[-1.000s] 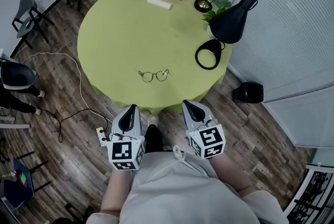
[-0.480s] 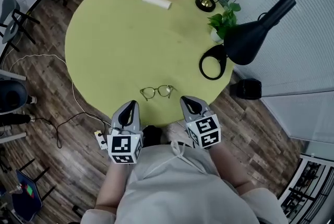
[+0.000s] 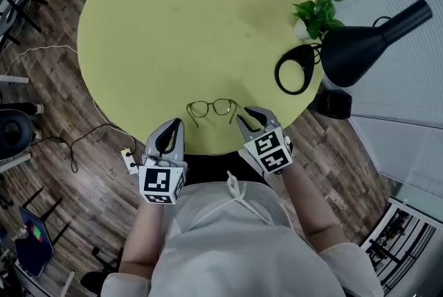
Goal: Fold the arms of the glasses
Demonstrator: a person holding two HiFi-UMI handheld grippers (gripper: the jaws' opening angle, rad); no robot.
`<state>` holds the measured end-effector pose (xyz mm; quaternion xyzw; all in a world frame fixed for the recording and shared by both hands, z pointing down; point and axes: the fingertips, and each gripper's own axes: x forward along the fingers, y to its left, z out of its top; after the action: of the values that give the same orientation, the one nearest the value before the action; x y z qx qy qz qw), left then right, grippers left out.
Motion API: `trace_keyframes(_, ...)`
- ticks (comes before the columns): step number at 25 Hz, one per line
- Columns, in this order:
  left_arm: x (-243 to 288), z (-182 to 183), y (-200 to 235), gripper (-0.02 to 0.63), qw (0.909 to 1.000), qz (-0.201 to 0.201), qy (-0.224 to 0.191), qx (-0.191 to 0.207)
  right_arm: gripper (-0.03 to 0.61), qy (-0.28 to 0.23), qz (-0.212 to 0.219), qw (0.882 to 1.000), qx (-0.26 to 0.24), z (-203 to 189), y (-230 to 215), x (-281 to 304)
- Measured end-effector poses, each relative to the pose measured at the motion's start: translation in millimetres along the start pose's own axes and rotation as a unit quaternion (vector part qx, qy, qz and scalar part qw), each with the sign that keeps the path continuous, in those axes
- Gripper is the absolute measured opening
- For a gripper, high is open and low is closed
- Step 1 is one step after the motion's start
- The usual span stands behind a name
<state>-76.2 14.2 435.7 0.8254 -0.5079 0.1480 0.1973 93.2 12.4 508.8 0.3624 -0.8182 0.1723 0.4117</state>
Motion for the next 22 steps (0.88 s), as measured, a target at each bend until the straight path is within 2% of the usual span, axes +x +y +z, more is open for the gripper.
trace_keyframes(6,9,-19,9,0.006,0.9992,0.033,0.015,-0.017,0.104,0.026,0.034,0.994,-0.100,1,-7,15)
trace_keyframes(12,17,-25,14,0.006,0.9975,0.059,0.019,-0.032,0.106,0.030,0.069,0.976,-0.206,16,-4,23)
trace_keyframes(16,18,-24,15,0.006,0.9963,0.071,0.020,-0.045,0.092,0.046,0.089,0.965,-0.241,17,3,27)
trace_keyframes(20,18,-24,15,0.006,0.9964,0.071,0.023,-0.041,0.032,0.051,0.082,0.958,-0.269,15,3,28)
trace_keyframes(22,20,-23,15,0.006,0.9965,0.070,0.025,-0.039,0.025,0.050,0.079,0.955,-0.281,14,3,29)
